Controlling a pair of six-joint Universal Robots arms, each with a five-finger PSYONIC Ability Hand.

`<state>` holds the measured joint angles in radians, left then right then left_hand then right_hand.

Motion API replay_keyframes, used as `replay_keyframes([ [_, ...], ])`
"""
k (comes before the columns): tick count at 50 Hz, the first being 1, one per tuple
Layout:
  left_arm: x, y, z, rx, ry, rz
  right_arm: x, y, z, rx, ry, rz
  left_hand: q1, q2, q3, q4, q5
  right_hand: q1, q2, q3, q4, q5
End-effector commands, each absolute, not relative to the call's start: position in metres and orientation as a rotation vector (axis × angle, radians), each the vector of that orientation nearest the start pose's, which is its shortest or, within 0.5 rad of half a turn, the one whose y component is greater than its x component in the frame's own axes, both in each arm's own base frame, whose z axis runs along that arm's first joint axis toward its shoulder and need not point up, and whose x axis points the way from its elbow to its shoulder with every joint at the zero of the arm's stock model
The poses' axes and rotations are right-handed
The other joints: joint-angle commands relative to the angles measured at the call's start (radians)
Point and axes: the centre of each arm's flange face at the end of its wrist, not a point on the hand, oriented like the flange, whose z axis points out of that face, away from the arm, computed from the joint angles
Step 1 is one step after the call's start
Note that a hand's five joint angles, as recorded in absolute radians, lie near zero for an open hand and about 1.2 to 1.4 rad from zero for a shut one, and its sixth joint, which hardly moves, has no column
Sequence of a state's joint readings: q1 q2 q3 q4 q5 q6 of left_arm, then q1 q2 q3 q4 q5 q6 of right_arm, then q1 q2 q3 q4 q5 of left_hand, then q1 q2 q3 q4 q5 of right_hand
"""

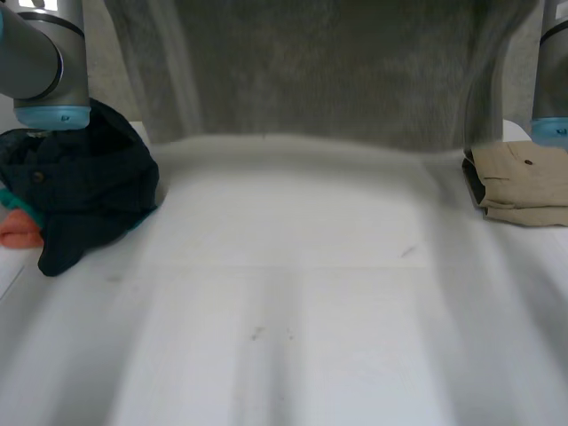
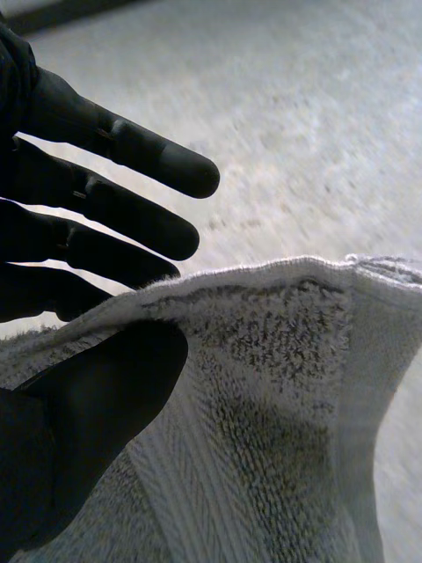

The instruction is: Fold the laundry.

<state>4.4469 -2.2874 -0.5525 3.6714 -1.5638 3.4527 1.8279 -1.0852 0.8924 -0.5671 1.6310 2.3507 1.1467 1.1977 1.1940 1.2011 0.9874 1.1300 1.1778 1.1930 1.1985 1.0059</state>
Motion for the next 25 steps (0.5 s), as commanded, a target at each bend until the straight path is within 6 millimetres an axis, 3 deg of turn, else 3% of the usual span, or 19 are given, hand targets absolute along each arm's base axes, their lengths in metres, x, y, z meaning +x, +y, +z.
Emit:
replay_keyframes([
  [1, -0.252, -0.443, 0.374, 0.317, 1.235, -2.902, 0.237, -0.405, 0.386, 0.508, -1.051, 2.431, 0.250, 0.199, 0.202, 0.195, 0.234, 0.266, 0.218, 0.203, 0.198, 0.216],
  [3, -0.253, -0.444, 0.346, 0.339, 1.361, -2.874, 0.237, -0.406, 0.375, 0.544, -1.088, 2.433, 0.250, 0.199, 0.202, 0.195, 0.234, 0.266, 0.218, 0.203, 0.198, 0.216],
  [8, -0.248, -0.435, 0.300, 0.376, 1.561, -2.777, 0.242, -0.405, 0.336, 0.693, -1.195, 2.408, 0.250, 0.199, 0.202, 0.195, 0.234, 0.266, 0.218, 0.203, 0.198, 0.216],
  [10, -0.250, -0.426, 0.269, 0.427, 1.680, -2.712, 0.243, -0.406, 0.305, 0.773, -1.286, 2.365, 0.250, 0.199, 0.202, 0.195, 0.234, 0.266, 0.218, 0.203, 0.198, 0.216],
  [13, -0.252, -0.415, 0.238, 0.503, 1.796, -2.654, 0.244, -0.404, 0.254, 0.880, -1.438, 2.284, 0.250, 0.199, 0.202, 0.195, 0.234, 0.266, 0.218, 0.203, 0.198, 0.216],
  [14, -0.254, -0.406, 0.215, 0.574, 1.881, -2.607, 0.244, -0.403, 0.245, 0.900, -1.466, 2.268, 0.250, 0.199, 0.202, 0.195, 0.234, 0.266, 0.218, 0.203, 0.198, 0.216],
  [18, -0.251, -0.382, 0.171, 0.708, 2.076, -2.477, 0.242, -0.391, 0.203, 0.998, -1.614, 2.168, 0.250, 0.199, 0.202, 0.195, 0.234, 0.266, 0.218, 0.203, 0.198, 0.216],
  [21, -0.249, -0.363, 0.160, 0.770, 2.155, -2.417, 0.231, -0.381, 0.184, 1.036, -1.718, 2.077, 0.250, 0.199, 0.202, 0.195, 0.234, 0.266, 0.218, 0.203, 0.198, 0.216],
  [25, -0.240, -0.319, 0.168, 0.846, 2.253, -2.290, 0.215, -0.364, 0.164, 1.090, -1.893, 1.913, 0.250, 0.199, 0.202, 0.195, 0.234, 0.266, 0.218, 0.203, 0.198, 0.216],
])
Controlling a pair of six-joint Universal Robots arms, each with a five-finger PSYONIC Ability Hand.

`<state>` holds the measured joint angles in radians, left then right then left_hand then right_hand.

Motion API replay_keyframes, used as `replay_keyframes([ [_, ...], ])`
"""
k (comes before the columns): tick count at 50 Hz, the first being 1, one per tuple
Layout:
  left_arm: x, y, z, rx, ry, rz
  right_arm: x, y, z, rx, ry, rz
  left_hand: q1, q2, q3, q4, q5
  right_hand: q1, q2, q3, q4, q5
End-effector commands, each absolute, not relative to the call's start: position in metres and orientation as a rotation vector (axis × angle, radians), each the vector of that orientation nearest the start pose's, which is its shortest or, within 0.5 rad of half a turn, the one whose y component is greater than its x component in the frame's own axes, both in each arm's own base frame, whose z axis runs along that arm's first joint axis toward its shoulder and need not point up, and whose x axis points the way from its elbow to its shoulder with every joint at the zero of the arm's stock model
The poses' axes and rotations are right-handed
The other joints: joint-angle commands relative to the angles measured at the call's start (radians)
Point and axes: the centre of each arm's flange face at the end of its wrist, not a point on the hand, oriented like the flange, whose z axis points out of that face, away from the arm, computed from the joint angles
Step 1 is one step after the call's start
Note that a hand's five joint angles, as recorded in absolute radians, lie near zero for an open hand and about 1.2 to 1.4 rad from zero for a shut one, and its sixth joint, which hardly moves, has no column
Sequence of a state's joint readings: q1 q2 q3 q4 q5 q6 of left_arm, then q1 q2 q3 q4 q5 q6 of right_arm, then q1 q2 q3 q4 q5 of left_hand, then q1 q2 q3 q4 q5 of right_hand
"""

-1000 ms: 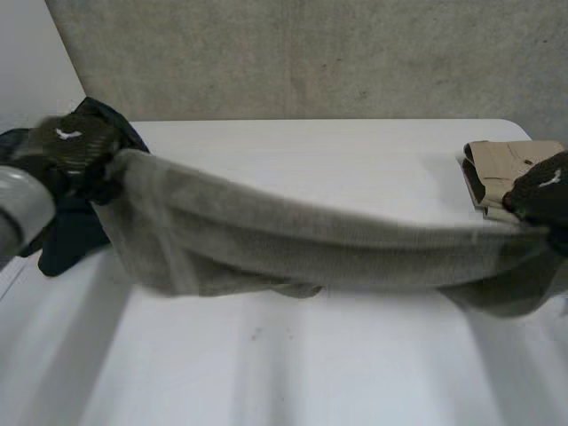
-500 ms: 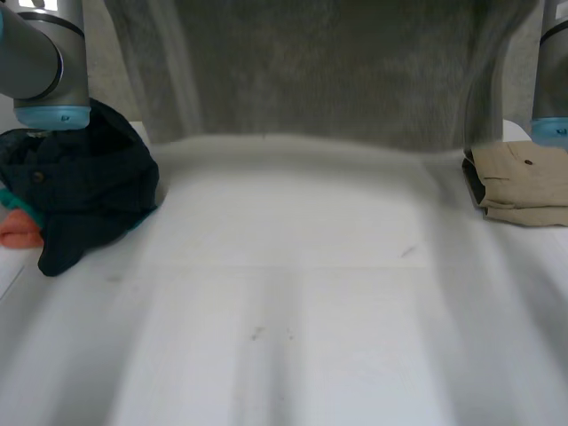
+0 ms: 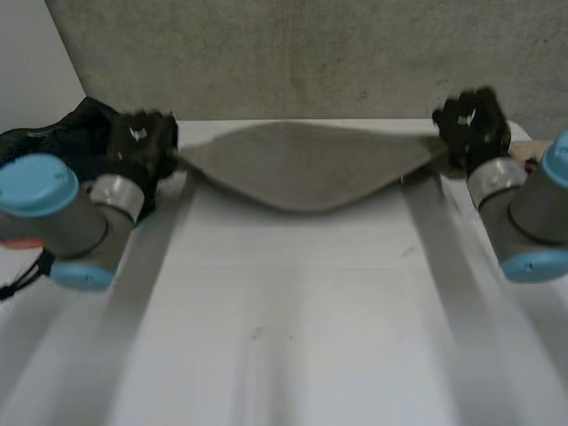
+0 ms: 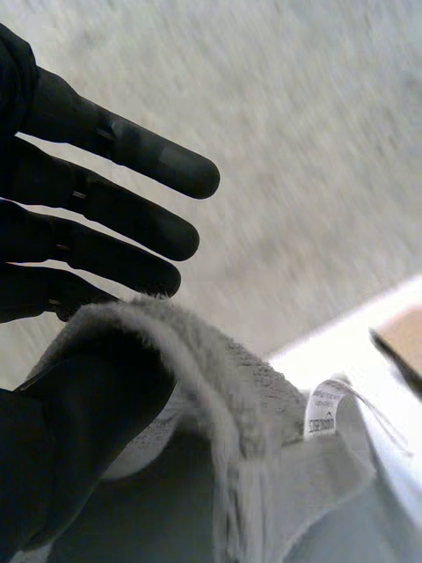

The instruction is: Fold the laundry.

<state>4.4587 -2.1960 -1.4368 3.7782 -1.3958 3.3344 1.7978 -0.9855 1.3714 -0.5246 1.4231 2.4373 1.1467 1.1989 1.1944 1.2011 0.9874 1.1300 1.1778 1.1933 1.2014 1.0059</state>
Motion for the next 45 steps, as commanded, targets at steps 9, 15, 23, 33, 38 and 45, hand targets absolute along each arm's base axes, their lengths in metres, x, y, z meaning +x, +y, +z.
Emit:
replay_keyframes([
  [9, -0.204, -0.232, 0.192, 1.107, 2.433, -1.706, 0.191, -0.279, 0.199, -1.626, 2.465, -1.650, 0.250, 0.197, 0.202, 0.195, 0.234, 0.266, 0.218, 0.203, 0.195, 0.216],
  [15, -0.184, -0.185, 0.183, 1.306, 2.608, -1.185, 0.166, -0.249, 0.191, -1.837, 2.597, -1.220, 0.250, 0.197, 0.202, 0.195, 0.234, 0.266, 0.218, 0.203, 0.195, 0.216],
  [23, -0.194, -0.224, 0.189, 1.242, 2.417, -1.491, 0.168, -0.281, 0.187, -1.782, 2.585, -1.516, 0.250, 0.197, 0.202, 0.195, 0.234, 0.266, 0.218, 0.203, 0.195, 0.216],
  [33, -0.217, -0.300, 0.187, 0.986, 2.353, -1.785, 0.200, -0.351, 0.165, -1.556, 2.450, -1.896, 0.250, 0.197, 0.202, 0.195, 0.234, 0.266, 0.218, 0.203, 0.195, 0.216],
  [38, -0.226, -0.328, 0.173, 0.876, 2.356, -1.752, 0.218, -0.381, 0.158, -1.543, 2.334, -2.069, 0.250, 0.197, 0.202, 0.195, 0.234, 0.266, 0.218, 0.203, 0.195, 0.216],
  [45, -0.233, -0.341, 0.160, 0.837, 2.338, -1.726, 0.240, -0.418, 0.140, -1.527, 2.190, -2.256, 0.250, 0.197, 0.202, 0.195, 0.234, 0.266, 0.218, 0.203, 0.195, 0.216],
])
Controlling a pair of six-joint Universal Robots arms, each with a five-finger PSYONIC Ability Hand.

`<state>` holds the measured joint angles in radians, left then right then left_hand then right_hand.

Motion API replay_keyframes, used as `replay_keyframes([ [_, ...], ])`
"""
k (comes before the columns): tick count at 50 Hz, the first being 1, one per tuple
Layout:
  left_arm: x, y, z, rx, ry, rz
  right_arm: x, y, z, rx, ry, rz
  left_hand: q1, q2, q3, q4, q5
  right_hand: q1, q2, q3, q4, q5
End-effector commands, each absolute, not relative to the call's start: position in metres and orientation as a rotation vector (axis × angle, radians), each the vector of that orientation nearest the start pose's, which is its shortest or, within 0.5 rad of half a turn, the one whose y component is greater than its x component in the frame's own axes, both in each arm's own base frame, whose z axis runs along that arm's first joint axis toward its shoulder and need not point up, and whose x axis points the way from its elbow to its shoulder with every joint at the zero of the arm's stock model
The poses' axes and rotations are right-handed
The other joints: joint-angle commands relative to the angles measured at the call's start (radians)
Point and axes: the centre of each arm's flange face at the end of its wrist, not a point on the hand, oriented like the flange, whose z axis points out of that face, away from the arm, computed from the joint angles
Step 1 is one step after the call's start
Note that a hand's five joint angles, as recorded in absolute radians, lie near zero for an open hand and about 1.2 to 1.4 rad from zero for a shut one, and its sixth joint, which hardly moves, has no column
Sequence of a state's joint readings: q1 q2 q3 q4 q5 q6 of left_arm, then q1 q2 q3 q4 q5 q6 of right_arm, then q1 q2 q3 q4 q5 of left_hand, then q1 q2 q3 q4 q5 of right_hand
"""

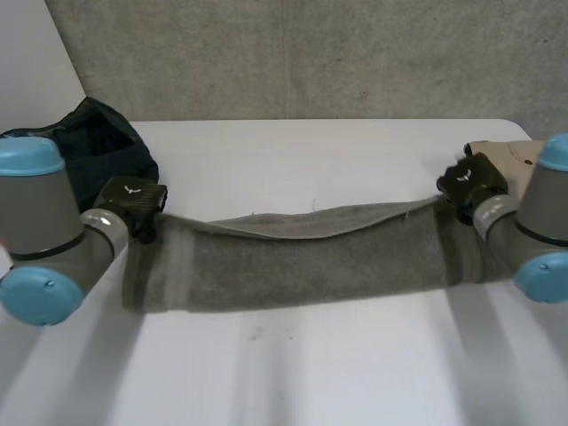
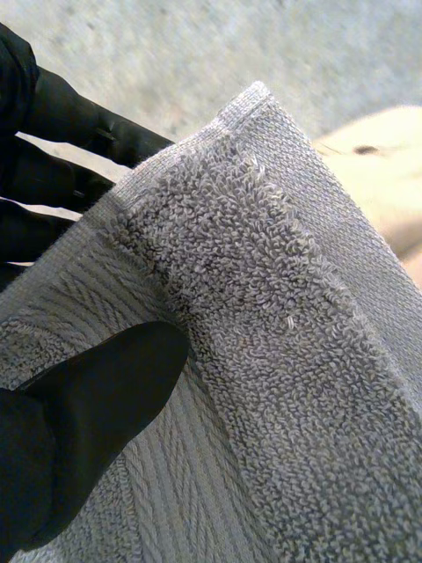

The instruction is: Fold the laundry.

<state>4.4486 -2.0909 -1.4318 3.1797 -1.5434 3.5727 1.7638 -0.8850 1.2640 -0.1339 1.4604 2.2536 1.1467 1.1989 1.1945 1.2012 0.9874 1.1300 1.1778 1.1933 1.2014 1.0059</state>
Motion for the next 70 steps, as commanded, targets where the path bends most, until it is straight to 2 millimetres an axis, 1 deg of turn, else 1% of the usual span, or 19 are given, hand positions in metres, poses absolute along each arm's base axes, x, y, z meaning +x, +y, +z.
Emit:
replay_keyframes([
  [1, -0.233, -0.342, 0.160, 0.832, 2.333, -1.727, 0.242, -0.421, 0.137, -1.527, 2.185, -2.263, 0.250, 0.197, 0.202, 0.195, 0.234, 0.266, 0.218, 0.203, 0.195, 0.216],
  [4, -0.238, -0.344, 0.158, 0.822, 2.333, -1.731, 0.249, -0.432, 0.126, -1.524, 2.173, -2.280, 0.250, 0.197, 0.202, 0.195, 0.234, 0.259, 0.211, 0.195, 0.187, 0.208],
  [5, -0.239, -0.343, 0.158, 0.827, 2.338, -1.733, 0.250, -0.434, 0.123, -1.522, 2.177, -2.284, 0.250, 0.197, 0.202, 0.195, 0.234, -0.148, -0.196, -0.212, -0.220, -0.199],
  [6, -0.242, -0.341, 0.157, 0.834, 2.343, -1.736, 0.256, -0.435, 0.116, -1.531, 2.169, -2.283, 0.247, 0.195, 0.199, 0.193, 0.232, -0.955, -1.003, -1.019, -1.027, -1.006],
  [7, -0.248, -0.337, 0.155, 0.850, 2.353, -1.743, 0.258, -0.434, 0.113, -1.537, 2.162, -2.283, -0.616, -0.668, -0.664, -0.671, -0.631, -0.955, -1.003, -1.019, -1.027, -1.006],
  [8, -0.251, -0.335, 0.155, 0.861, 2.356, -1.745, 0.260, -0.434, 0.112, -1.539, 2.162, -2.280, -0.972, -1.024, -1.020, -1.027, -0.987, -0.955, -1.003, -1.019, -1.027, -1.006],
  [10, -0.255, -0.333, 0.156, 0.868, 2.358, -1.758, 0.260, -0.436, 0.118, -1.509, 2.165, -2.307, -0.881, -0.934, -0.929, -0.936, -0.896, -0.955, -1.003, -1.019, -1.027, -1.006],
  [12, -0.257, -0.332, 0.159, 0.867, 2.350, -1.776, 0.262, -0.436, 0.128, -1.475, 2.156, -2.336, -0.972, -1.024, -1.020, -1.027, -0.987, -0.955, -1.003, -1.019, -1.027, -1.006],
  [18, -0.250, -0.328, 0.194, 0.773, 2.329, -1.875, 0.247, -0.425, 0.189, -1.140, 2.153, -2.391, -0.972, -1.024, -1.020, -1.027, -0.987, -0.955, -1.003, -1.019, -1.027, -1.006],
  [20, -0.248, -0.325, 0.200, 0.757, 2.334, -1.893, 0.235, -0.414, 0.209, -1.076, 2.152, -2.351, -0.972, -1.024, -1.020, -1.027, -0.987, -0.955, -1.003, -1.019, -1.027, -1.006],
  [24, -0.246, -0.311, 0.206, 0.758, 2.344, -1.904, 0.204, -0.396, 0.221, -1.092, 2.216, -2.194, -0.972, -1.024, -1.020, -1.027, -0.987, -0.955, -1.003, -1.019, -1.027, -1.006],
  [27, -0.242, -0.302, 0.210, 0.757, 2.342, -1.906, 0.191, -0.384, 0.218, -1.118, 2.251, -2.065, -0.972, -1.024, -1.020, -1.027, -0.987, -0.955, -1.003, -1.019, -1.027, -1.006],
  [33, -0.242, -0.290, 0.200, 0.783, 2.375, -1.867, 0.162, -0.367, 0.190, -1.093, 2.380, -1.774, -0.972, -1.024, -1.020, -1.027, -0.987, -0.778, -0.826, -0.842, -0.850, -0.829],
  [45, -0.246, -0.286, 0.193, 0.805, 2.380, -1.867, 0.151, -0.376, 0.135, -1.207, 2.445, -1.689, -0.972, -1.024, -1.020, -1.027, -0.987, -0.558, -0.606, -0.621, -0.629, -0.608],
  [52, -0.248, -0.285, 0.193, 0.813, 2.377, -1.870, 0.147, -0.383, 0.123, -1.240, 2.453, -1.707, -0.972, -1.024, -1.020, -1.027, -0.987, 0.005, -0.043, -0.058, -0.067, -0.046],
  [53, -0.248, -0.285, 0.193, 0.809, 2.378, -1.870, 0.146, -0.385, 0.123, -1.239, 2.459, -1.715, -0.972, -1.024, -1.020, -1.027, -0.987, 0.253, 0.205, 0.190, 0.182, 0.203],
  [60, -0.247, -0.282, 0.199, 0.809, 2.367, -1.889, 0.104, -0.395, 0.131, -1.116, 2.614, -1.834, -0.972, -1.024, -1.020, -1.027, -0.987, 0.266, 0.218, 0.203, 0.195, 0.216],
  [66, -0.245, -0.276, 0.211, 0.798, 2.342, -1.926, 0.072, -0.392, 0.181, -1.135, 2.687, -2.041, -0.972, -1.024, -1.020, -1.027, -0.987, 0.266, 0.218, 0.203, 0.195, 0.216],
  [70, -0.242, -0.273, 0.213, 0.793, 2.339, -1.928, 0.061, -0.395, 0.186, -1.261, 2.751, -2.072, -0.972, -1.024, -1.020, -1.027, -0.987, 0.266, 0.218, 0.203, 0.195, 0.216],
])
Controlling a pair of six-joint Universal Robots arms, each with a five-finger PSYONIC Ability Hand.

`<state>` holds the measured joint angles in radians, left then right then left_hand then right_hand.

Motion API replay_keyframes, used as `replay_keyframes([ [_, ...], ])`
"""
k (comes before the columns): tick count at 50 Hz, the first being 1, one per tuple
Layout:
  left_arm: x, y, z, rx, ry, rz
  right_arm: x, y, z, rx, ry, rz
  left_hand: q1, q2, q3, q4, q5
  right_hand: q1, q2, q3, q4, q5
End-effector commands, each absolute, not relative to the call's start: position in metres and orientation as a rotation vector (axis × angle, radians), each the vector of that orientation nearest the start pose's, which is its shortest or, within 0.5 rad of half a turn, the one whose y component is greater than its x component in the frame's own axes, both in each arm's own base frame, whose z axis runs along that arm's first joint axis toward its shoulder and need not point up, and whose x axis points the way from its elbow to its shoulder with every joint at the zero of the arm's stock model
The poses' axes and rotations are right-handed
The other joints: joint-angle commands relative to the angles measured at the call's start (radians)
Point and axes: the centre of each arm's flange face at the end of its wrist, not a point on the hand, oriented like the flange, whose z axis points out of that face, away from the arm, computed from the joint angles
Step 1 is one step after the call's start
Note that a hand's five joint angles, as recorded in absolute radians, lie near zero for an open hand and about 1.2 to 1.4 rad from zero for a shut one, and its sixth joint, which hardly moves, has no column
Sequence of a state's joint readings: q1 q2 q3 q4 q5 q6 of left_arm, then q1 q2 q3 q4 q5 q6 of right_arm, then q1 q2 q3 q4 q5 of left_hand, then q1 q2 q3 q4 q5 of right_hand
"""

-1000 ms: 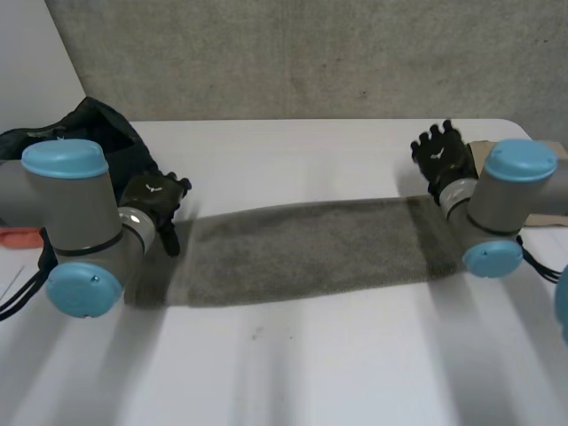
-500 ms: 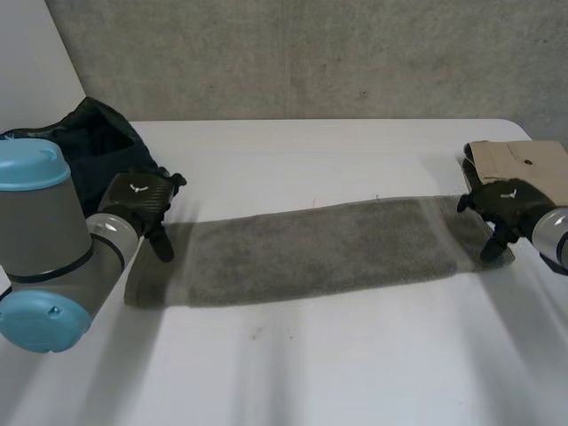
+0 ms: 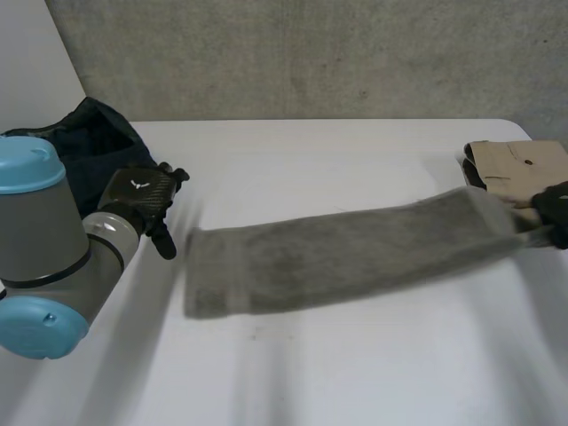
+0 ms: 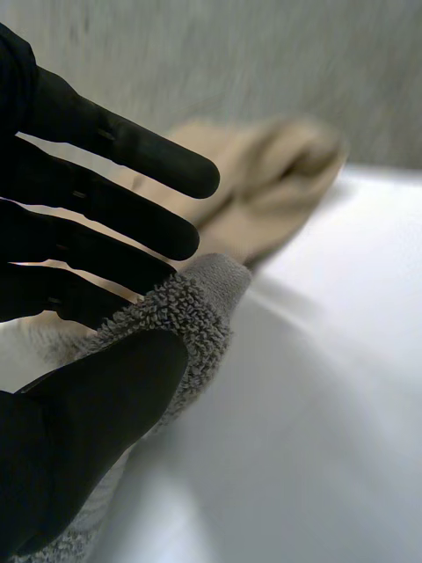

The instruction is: Fold the laundry.

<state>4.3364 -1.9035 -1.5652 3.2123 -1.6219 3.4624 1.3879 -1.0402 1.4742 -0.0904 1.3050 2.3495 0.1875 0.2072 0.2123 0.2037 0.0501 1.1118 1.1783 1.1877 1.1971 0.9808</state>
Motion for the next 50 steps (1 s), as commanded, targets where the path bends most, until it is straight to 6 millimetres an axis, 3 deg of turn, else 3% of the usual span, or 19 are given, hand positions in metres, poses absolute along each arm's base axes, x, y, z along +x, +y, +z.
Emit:
replay_keyframes([
  [1, -0.242, -0.271, 0.214, 0.793, 2.338, -1.930, 0.062, -0.395, 0.188, -1.276, 2.752, -2.081, -0.013, -0.033, -0.038, -0.029, -0.050, 0.284, 0.218, 0.209, 0.199, 0.241],
  [5, -0.241, -0.270, 0.216, 0.790, 2.337, -1.932, 0.085, -0.391, 0.194, -1.383, 2.664, -2.121, -0.013, -0.033, -0.038, -0.029, -0.050, 0.284, 0.218, 0.209, 0.199, 0.241],
  [6, -0.241, -0.269, 0.217, 0.790, 2.335, -1.937, 0.103, -0.386, 0.197, -1.423, 2.591, -2.138, -0.013, -0.033, -0.038, -0.029, -0.050, 0.284, 0.218, 0.209, 0.199, 0.241],
  [7, -0.240, -0.269, 0.218, 0.785, 2.332, -1.939, 0.147, -0.373, 0.204, -1.510, 2.405, -2.169, -0.013, -0.033, -0.038, -0.029, -0.050, 0.284, 0.218, 0.209, 0.199, 0.241],
  [10, -0.240, -0.268, 0.223, 0.777, 2.319, -1.961, 0.203, -0.348, 0.210, -1.599, 2.137, -2.190, -0.013, -0.033, -0.038, -0.029, -0.050, 0.284, 0.218, 0.209, 0.199, 0.241],
  [11, -0.239, -0.267, 0.224, 0.775, 2.315, -1.964, 0.234, -0.330, 0.211, -1.650, 1.974, -2.190, -0.013, -0.033, -0.038, -0.029, -0.050, 0.284, 0.218, 0.209, 0.199, 0.241],
  [14, -0.239, -0.265, 0.227, 0.774, 2.310, -1.972, 0.290, -0.289, 0.211, -1.750, 1.665, -2.187, -0.013, -0.033, -0.038, -0.029, -0.050, 0.284, 0.218, 0.209, 0.199, 0.241],
  [17, -0.239, -0.263, 0.228, 0.774, 2.309, -1.977, 0.320, -0.262, 0.209, -1.791, 1.496, -2.171, -0.013, -0.033, -0.038, -0.029, -0.050, 0.284, 0.218, 0.209, 0.199, 0.241],
  [18, -0.239, -0.262, 0.227, 0.775, 2.311, -1.973, 0.341, -0.241, 0.201, -1.820, 1.391, -2.142, -0.013, -0.033, -0.038, -0.029, -0.050, 0.284, 0.218, 0.209, 0.199, 0.241],
  [22, -0.240, -0.259, 0.225, 0.785, 2.321, -1.962, 0.384, -0.196, 0.162, -1.900, 1.220, -2.021, -0.013, -0.033, -0.038, -0.029, -0.050, 0.284, 0.218, 0.209, 0.199, 0.241],
  [25, -0.243, -0.256, 0.223, 0.803, 2.326, -1.961, 0.399, -0.175, 0.141, -1.953, 1.163, -1.949, -0.013, -0.033, -0.038, -0.029, -0.050, 0.284, 0.218, 0.209, 0.199, 0.241],
  [26, -0.244, -0.255, 0.222, 0.808, 2.327, -1.960, 0.403, -0.165, 0.129, -1.987, 1.142, -1.909, -0.013, -0.033, -0.038, -0.029, -0.050, 0.284, 0.218, 0.209, 0.199, 0.241],
  [30, -0.245, -0.255, 0.222, 0.814, 2.327, -1.962, 0.404, -0.160, 0.122, -2.006, 1.153, -1.898, -0.013, -0.033, -0.038, -0.029, -0.050, 0.187, 0.120, 0.111, 0.101, 0.143],
  [32, -0.246, -0.256, 0.223, 0.816, 2.322, -1.970, 0.404, -0.162, 0.125, -1.987, 1.169, -1.909, -0.013, -0.033, -0.038, -0.029, -0.050, -0.346, -0.412, -0.421, -0.431, -0.389],
  [33, -0.248, -0.255, 0.224, 0.819, 2.317, -1.980, 0.402, -0.161, 0.127, -1.964, 1.203, -1.905, -0.013, -0.033, -0.038, -0.029, -0.050, -0.937, -1.004, -1.013, -1.023, -0.981],
  [35, -0.253, -0.254, 0.228, 0.833, 2.302, -2.009, 0.397, -0.161, 0.131, -1.910, 1.270, -1.895, -0.013, -0.033, -0.038, -0.029, -0.050, -0.937, -1.004, -1.013, -1.023, -0.981],
  [41, -0.275, -0.247, 0.240, 0.890, 2.236, -2.134, 0.338, -0.220, 0.189, -1.426, 1.682, -1.986, -0.013, -0.033, -0.038, -0.029, -0.050, -0.937, -1.004, -1.013, -1.023, -0.981],
  [44, -0.288, -0.242, 0.241, 0.934, 2.212, -2.183, 0.308, -0.235, 0.175, -1.279, 1.892, -1.876, -0.013, -0.033, -0.038, -0.029, -0.050, -0.937, -1.004, -1.013, -1.023, -0.981],
  [50, -0.346, -0.217, 0.220, 1.181, 2.210, -2.247, 0.279, -0.242, 0.158, -1.206, 2.069, -1.776, -0.013, -0.033, -0.038, -0.029, -0.050, -0.937, -1.004, -1.013, -1.023, -0.981],
])
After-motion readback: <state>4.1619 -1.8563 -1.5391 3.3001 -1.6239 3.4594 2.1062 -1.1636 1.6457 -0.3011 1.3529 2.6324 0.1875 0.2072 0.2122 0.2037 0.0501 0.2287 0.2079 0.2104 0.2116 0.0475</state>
